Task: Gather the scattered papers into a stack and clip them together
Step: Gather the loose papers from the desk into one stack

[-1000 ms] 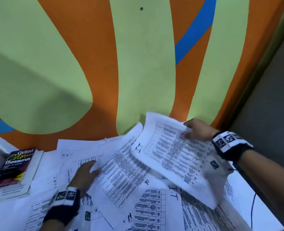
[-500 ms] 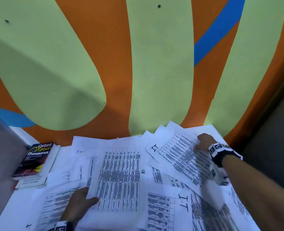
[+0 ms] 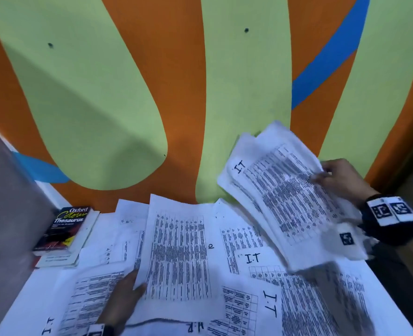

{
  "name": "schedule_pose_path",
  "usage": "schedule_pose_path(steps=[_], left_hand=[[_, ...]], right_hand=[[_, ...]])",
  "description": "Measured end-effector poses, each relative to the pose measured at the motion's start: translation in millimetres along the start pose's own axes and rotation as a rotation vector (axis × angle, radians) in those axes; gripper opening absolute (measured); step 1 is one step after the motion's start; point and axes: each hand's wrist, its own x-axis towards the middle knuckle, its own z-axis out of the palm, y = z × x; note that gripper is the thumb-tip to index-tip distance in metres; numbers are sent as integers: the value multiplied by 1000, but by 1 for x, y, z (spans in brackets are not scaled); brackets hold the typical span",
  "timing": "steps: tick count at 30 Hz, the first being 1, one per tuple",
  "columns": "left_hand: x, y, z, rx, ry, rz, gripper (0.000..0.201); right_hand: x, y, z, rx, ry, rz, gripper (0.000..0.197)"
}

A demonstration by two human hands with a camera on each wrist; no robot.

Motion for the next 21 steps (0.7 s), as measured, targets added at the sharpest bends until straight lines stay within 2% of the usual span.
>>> schedule_pose_path(steps=[2, 4, 7, 9, 10, 12, 13, 14, 16, 18, 21], left_hand=[[-4, 6, 2, -28, 25, -2, 52], [-9, 14, 4, -105, 48, -4, 56], [-18, 29, 9, -284, 41, 51, 65], [-26, 38, 13, -436, 28, 77, 72], [-31, 44, 15, -483, 10, 103, 63], [-40, 51, 15, -505, -28, 168, 38], [-45, 55, 14, -512, -50, 178, 32], [-53, 61, 12, -541, -92, 197, 31], [-61, 64, 10, -589, -110, 207, 28], [-64, 63, 5, -614, -78, 169, 29], [-59, 70, -8, -643, -66, 147, 60]], right_hand=[[-11, -12, -10, 298, 37, 26, 18], [-28, -23, -1, 513, -15, 92, 18], [-63, -43, 46, 657, -188, 220, 34], [-82, -48, 89, 769, -336, 323, 28], [-86, -44, 110, 796, -358, 374, 33], [-96, -45, 141, 774, -385, 418, 22], [-101, -46, 151, 779, -393, 428, 15], [-107, -50, 160, 792, -397, 446, 19], [-115, -58, 166, 818, -350, 436, 31], [-121, -70, 163, 784, -275, 353, 33], [-128, -91, 152, 798, -209, 181, 35]])
